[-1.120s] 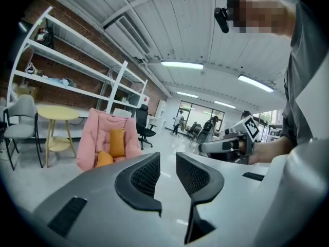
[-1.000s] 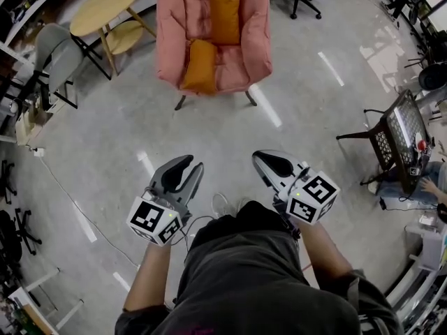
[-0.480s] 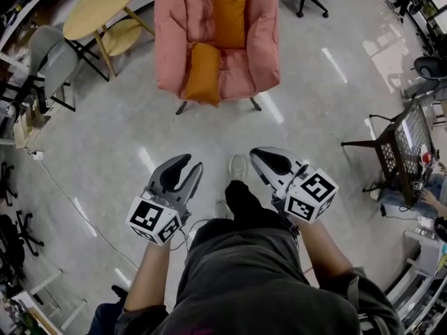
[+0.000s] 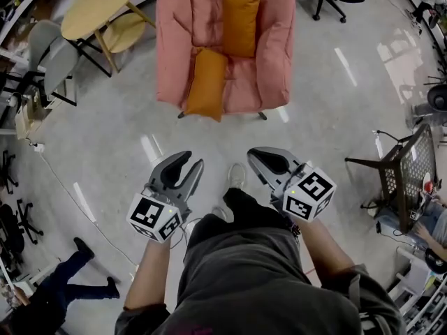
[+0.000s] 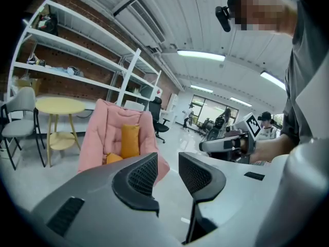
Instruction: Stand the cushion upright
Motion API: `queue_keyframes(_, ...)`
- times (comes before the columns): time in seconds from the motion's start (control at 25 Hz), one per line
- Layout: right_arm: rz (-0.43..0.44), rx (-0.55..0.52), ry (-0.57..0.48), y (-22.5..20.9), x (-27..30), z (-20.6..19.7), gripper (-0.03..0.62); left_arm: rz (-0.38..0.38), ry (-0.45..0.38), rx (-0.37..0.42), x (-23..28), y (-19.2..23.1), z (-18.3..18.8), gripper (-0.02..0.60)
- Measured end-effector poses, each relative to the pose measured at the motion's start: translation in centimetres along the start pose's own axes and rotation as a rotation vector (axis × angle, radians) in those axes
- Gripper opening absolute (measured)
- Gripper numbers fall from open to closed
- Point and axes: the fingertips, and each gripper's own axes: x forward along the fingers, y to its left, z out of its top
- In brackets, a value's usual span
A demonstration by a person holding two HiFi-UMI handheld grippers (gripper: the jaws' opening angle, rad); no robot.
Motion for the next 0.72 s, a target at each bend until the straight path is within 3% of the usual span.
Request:
queue_keyframes(0.44,0.029,0.031,0.045,-8.1,3.5,1.8,0.017,0.05,0.072,-0.007,7.8,6.0,0.0,0.138)
queue_keyframes(0.72,-0.001,0.068,0.095,-11.8,6.2,0.1,0.017,0.064,0.225,0.052,12.2,13.5,-6.4,0.169)
